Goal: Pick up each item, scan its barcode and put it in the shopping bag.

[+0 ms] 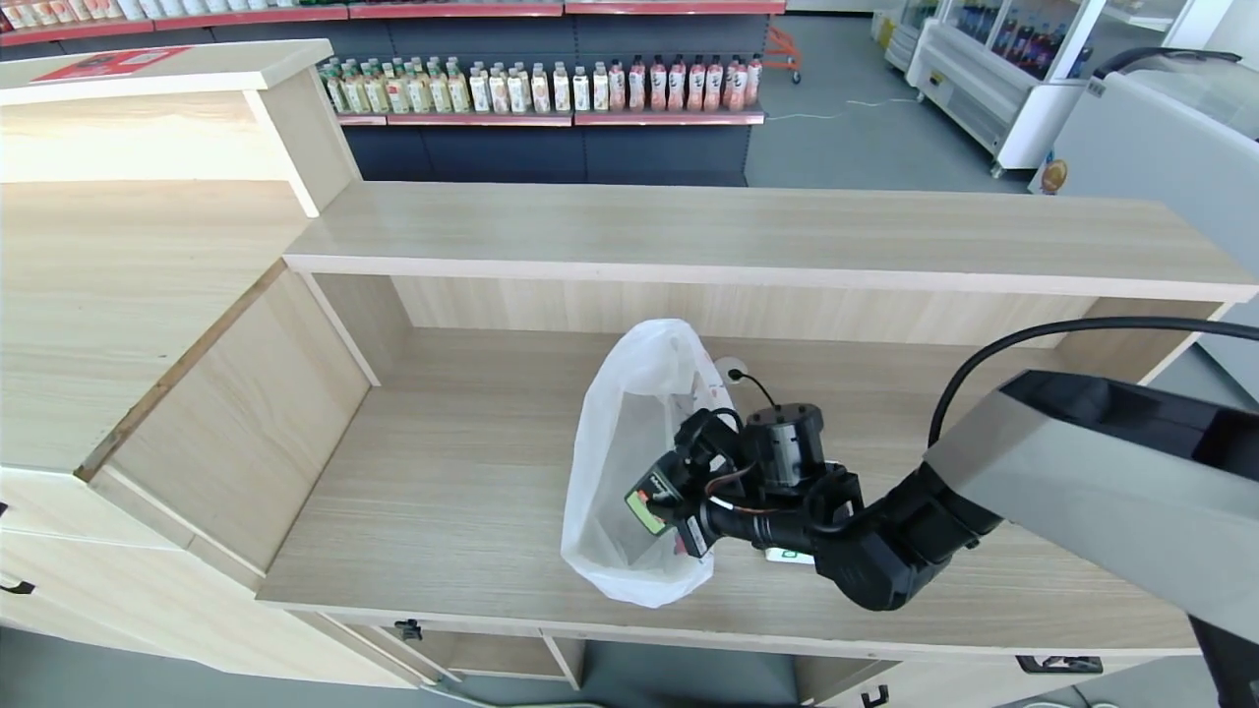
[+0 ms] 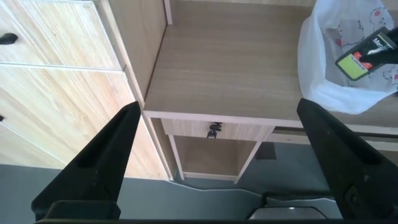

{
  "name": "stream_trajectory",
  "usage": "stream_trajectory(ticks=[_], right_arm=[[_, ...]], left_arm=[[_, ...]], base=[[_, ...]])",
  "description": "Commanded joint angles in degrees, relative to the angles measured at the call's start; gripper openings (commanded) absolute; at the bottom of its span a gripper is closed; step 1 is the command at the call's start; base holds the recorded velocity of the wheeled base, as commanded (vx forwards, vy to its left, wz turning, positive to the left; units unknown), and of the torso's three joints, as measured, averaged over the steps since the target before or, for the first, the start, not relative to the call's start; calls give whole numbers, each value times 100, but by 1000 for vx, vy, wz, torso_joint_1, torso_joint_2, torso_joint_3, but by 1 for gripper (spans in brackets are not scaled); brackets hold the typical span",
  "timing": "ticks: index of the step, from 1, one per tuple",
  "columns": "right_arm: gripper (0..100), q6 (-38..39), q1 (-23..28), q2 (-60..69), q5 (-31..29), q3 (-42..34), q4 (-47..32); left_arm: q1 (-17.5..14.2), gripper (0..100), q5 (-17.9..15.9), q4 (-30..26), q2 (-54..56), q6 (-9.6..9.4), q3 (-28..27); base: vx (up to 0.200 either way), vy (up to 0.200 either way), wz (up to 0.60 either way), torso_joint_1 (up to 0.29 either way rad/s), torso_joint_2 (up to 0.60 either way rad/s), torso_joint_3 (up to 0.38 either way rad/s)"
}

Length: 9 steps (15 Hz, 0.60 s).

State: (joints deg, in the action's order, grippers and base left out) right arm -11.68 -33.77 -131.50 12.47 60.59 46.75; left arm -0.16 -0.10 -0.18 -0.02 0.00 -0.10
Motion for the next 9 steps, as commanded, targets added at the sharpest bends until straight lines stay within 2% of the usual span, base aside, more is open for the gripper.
stream_trajectory(ticks=[1, 6, 7, 9], right_arm=[[0, -98, -51, -332, -43, 164, 1], [0, -484, -60, -508, -52, 322, 18], [100, -476, -60, -508, -43, 305, 27], [100, -212, -69, -324, -34, 243, 53]], left_arm=[[-2, 100, 1, 1, 2, 0, 1], [-2, 100, 1, 1, 2, 0, 1], [-2, 100, 1, 1, 2, 0, 1], [-2, 100, 1, 1, 2, 0, 1]], base=[[0, 0, 0, 0, 0, 0], [0, 0, 0, 0, 0, 0], [0, 0, 0, 0, 0, 0], [0, 0, 0, 0, 0, 0]])
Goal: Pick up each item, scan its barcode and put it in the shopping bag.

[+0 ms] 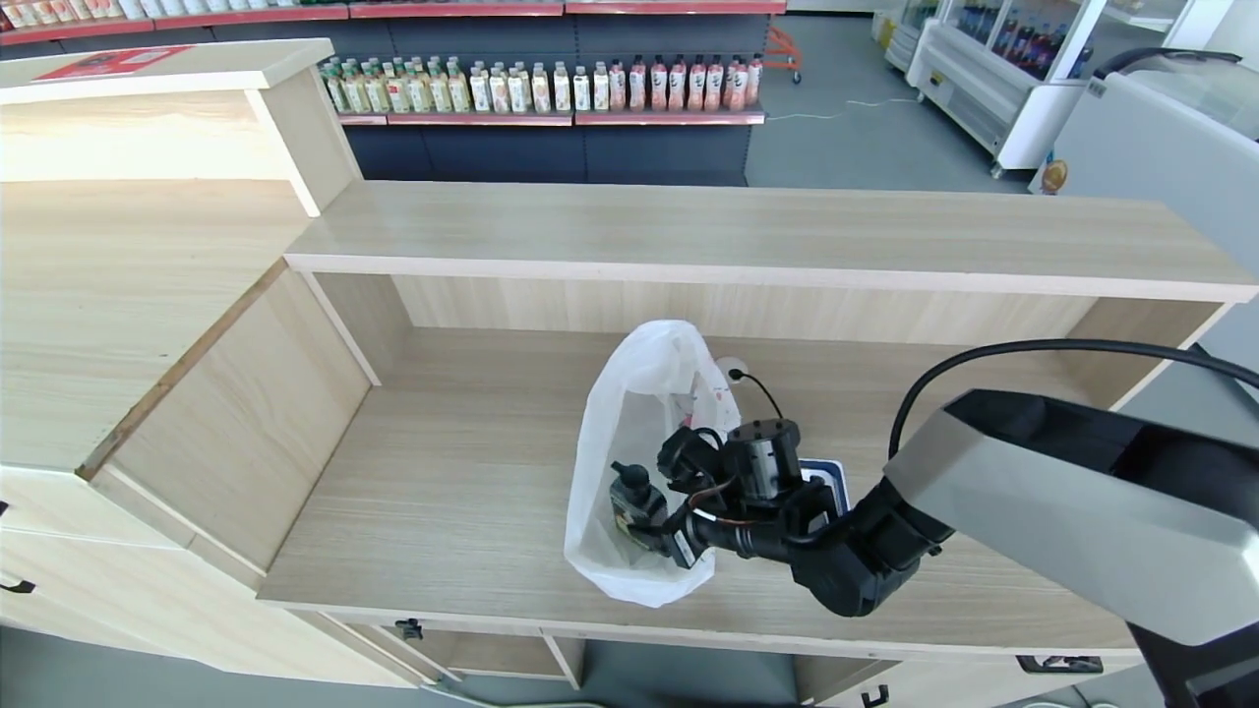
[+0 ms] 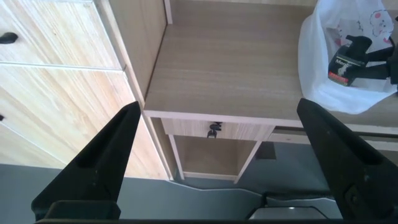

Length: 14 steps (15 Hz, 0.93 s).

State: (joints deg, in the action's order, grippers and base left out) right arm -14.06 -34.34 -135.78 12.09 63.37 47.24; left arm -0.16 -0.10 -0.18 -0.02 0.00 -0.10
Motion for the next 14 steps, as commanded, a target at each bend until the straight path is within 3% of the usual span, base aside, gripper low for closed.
stream_trajectory(ticks=[1, 4, 7, 10, 11, 14], right_arm=[[100, 483, -55, 342, 12, -149, 5], [100, 1977, -46, 1177, -5, -369, -83], [100, 2575, 490, 1880, 30, -1327, -145], [100, 2821, 762, 2363, 30, -1758, -162], [100, 3155, 964, 3110, -5, -2197, -171], [100, 2575, 1571, 4701, -23, -2918, -470]], left_arm=[[-2, 100, 1, 1, 2, 0, 1], [-2, 100, 1, 1, 2, 0, 1], [-2, 100, 1, 1, 2, 0, 1], [-2, 100, 1, 1, 2, 0, 1], [-2, 100, 1, 1, 2, 0, 1], [-2, 100, 1, 1, 2, 0, 1]], base=[[0, 0, 0, 0, 0, 0], [0, 0, 0, 0, 0, 0], [0, 0, 0, 0, 0, 0], [0, 0, 0, 0, 0, 0], [0, 0, 0, 0, 0, 0], [0, 0, 0, 0, 0, 0]])
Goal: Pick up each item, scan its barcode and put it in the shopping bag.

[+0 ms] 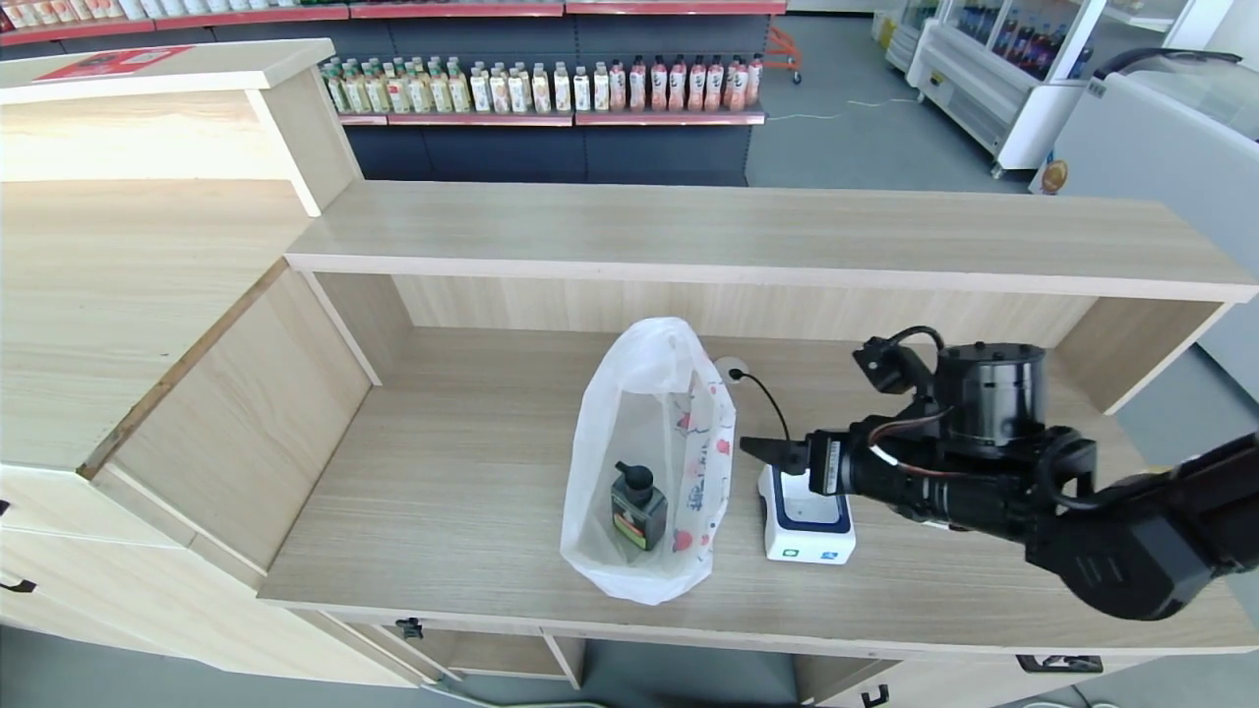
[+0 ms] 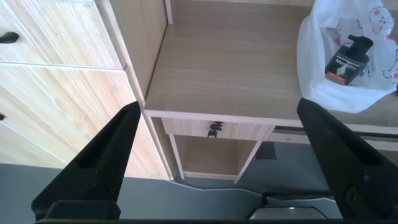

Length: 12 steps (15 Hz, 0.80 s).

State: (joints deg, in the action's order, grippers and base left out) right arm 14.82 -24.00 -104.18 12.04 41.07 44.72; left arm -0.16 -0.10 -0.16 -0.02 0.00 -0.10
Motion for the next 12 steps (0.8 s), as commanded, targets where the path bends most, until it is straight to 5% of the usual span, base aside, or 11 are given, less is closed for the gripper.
stream_trajectory(ticks=[1, 2, 3, 4, 7, 12], right_arm=[[100, -823, 774, 2068, -123, -917, -622], [100, -1043, 889, 2341, -361, -1048, -877], [100, -1315, 1029, 3009, -1494, -1479, -1422], [100, -1315, 1056, 3387, -1943, -1804, -1554], [100, -1342, 1223, 4828, -2312, -2780, -1896], [100, -1236, 1794, 8071, -2417, -2059, -6159]], left_arm=[[-2, 100, 1, -2, 2, 0, 1], [-2, 100, 1, -2, 2, 0, 1], [-2, 100, 1, -2, 2, 0, 1], [-2, 100, 1, -2, 2, 0, 1], [-2, 100, 1, -2, 2, 0, 1], [-2, 100, 10, -2, 2, 35, 1]], base=[[0, 0, 0, 0, 0, 0], [0, 0, 0, 0, 0, 0], [0, 0, 0, 0, 0, 0], [0, 0, 0, 0, 0, 0], [0, 0, 0, 0, 0, 0], [0, 0, 0, 0, 0, 0]])
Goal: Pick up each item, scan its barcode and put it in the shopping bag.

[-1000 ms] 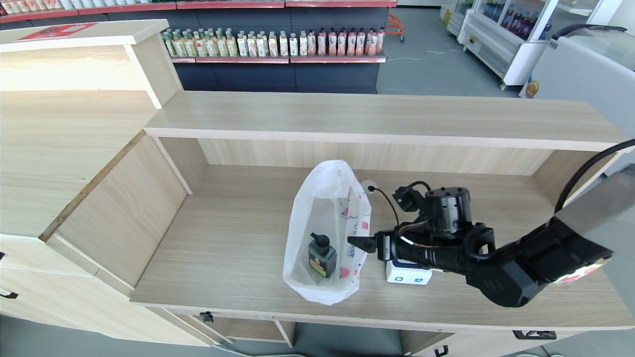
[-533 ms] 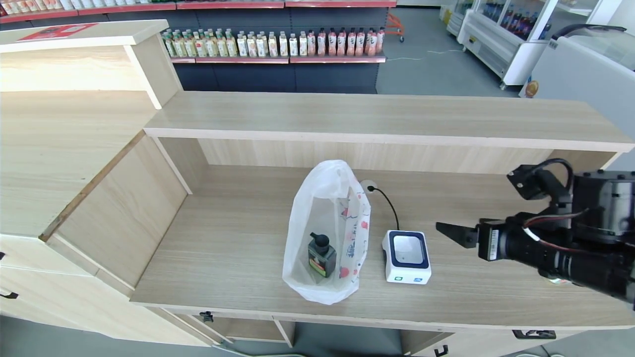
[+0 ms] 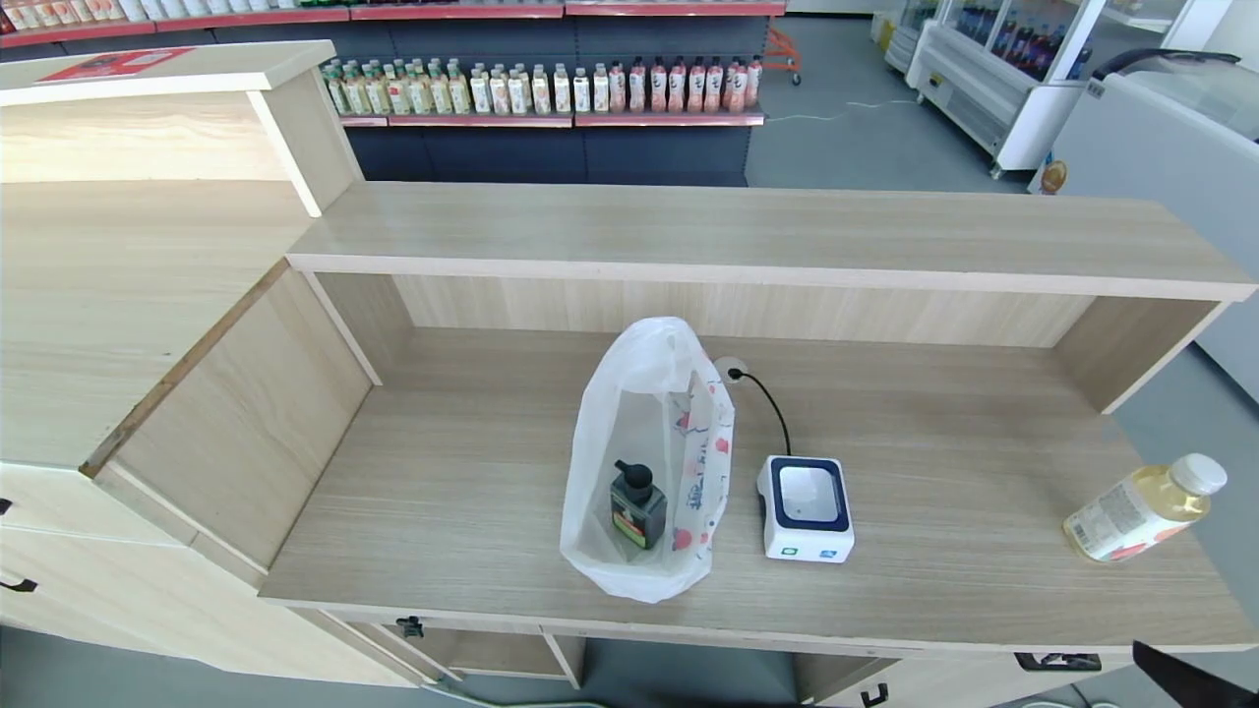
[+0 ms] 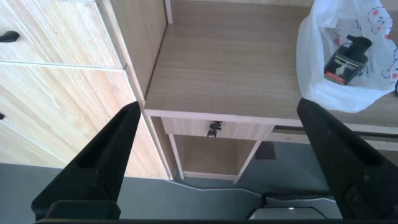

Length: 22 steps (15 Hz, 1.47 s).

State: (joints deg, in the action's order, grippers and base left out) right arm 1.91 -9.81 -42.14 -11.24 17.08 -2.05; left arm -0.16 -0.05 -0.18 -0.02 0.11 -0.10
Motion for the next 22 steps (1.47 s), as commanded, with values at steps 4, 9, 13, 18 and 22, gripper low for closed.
stream_trajectory(ticks=[4, 9, 13, 18, 22], right_arm=[[100, 72, 858, 2096, -89, 568, -1764], [100, 239, 841, 2052, 69, 595, -1720], [100, 248, 823, 1797, 368, 744, -1711], [100, 327, 823, 1586, 667, 700, -1702], [100, 336, 823, 1314, 676, 700, -1571]], left_arm=[[-2, 100, 5, 1, 2, -11, 1], [-2, 100, 5, 1, 2, -20, 1], [-2, 100, 14, 1, 2, -20, 1], [-2, 100, 14, 1, 2, 7, 1], [-2, 100, 14, 1, 2, 7, 1]], base=[[0, -200, 0, 0, 0, 4], [0, -200, 0, 3, -3, 0], [0, -200, 0, 4, 5, 4], [0, -200, 0, 3, 2, 3], [0, -200, 0, 2, 1, 0]])
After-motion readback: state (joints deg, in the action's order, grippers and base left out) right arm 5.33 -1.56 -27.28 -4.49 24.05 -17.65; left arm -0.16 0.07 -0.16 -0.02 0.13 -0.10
